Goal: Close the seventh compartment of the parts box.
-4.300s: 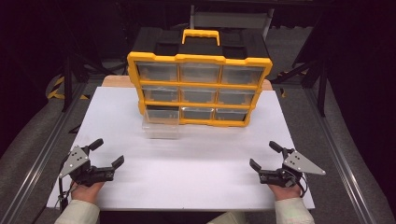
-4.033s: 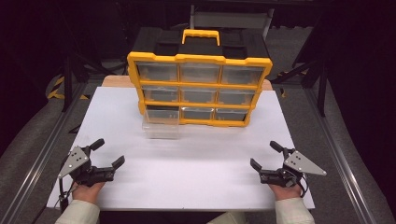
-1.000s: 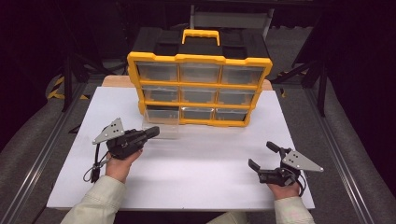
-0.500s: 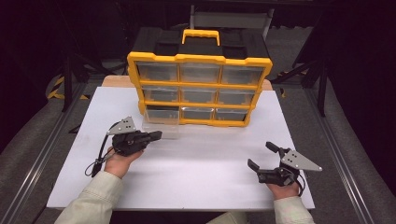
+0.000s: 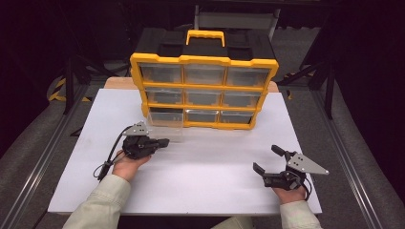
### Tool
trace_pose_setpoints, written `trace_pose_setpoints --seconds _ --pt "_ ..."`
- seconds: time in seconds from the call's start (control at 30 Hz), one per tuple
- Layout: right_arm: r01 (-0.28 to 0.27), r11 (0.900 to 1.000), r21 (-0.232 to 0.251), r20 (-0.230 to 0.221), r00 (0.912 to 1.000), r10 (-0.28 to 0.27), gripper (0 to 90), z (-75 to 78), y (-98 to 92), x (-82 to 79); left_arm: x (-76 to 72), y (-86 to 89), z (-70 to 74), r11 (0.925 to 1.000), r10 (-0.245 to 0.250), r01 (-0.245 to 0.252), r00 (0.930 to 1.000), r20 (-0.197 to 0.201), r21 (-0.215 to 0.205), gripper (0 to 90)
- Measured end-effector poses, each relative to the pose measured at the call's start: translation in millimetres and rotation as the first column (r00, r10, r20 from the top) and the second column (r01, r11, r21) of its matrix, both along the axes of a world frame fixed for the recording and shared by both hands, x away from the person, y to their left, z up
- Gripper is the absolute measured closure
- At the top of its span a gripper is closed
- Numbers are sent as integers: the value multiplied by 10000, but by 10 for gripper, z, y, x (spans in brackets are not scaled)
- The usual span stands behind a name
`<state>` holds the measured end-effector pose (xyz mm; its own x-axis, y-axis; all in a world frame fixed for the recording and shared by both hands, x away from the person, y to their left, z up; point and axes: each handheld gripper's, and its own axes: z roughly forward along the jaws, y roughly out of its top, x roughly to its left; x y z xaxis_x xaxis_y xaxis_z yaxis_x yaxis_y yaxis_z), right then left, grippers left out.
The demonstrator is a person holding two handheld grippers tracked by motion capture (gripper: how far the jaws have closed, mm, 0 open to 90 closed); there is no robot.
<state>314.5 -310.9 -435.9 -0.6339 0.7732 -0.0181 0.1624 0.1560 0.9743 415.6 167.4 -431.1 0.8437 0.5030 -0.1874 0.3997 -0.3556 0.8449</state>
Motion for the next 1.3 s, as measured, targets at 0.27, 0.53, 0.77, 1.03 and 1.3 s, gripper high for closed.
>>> trace_pose_setpoints --seconds 0.27,0.53,0.77,1.03,1.3 --pt "-4 10000 -30 -14 10000 4 39 -2 5 3 31 -3 -87 9997 254 -254 9996 -152 48 894" --pt "-24 10000 -28 -14 10000 24 43 -1 6 3 105 30 -120 9961 879 -876 9955 -341 119 895" --pt "-72 10000 -30 22 10000 72 43 5 0 0 164 18 -124 9937 1119 -1116 9932 -310 118 895" --pt "-88 10000 -25 26 10000 88 43 6 1 -2 257 9 -120 9905 1374 -1376 9897 -407 -21 895" --pt "-74 10000 7 19 10000 74 43 6 -3 -1 366 -13 -140 9872 1590 -1594 9860 -501 -46 894"
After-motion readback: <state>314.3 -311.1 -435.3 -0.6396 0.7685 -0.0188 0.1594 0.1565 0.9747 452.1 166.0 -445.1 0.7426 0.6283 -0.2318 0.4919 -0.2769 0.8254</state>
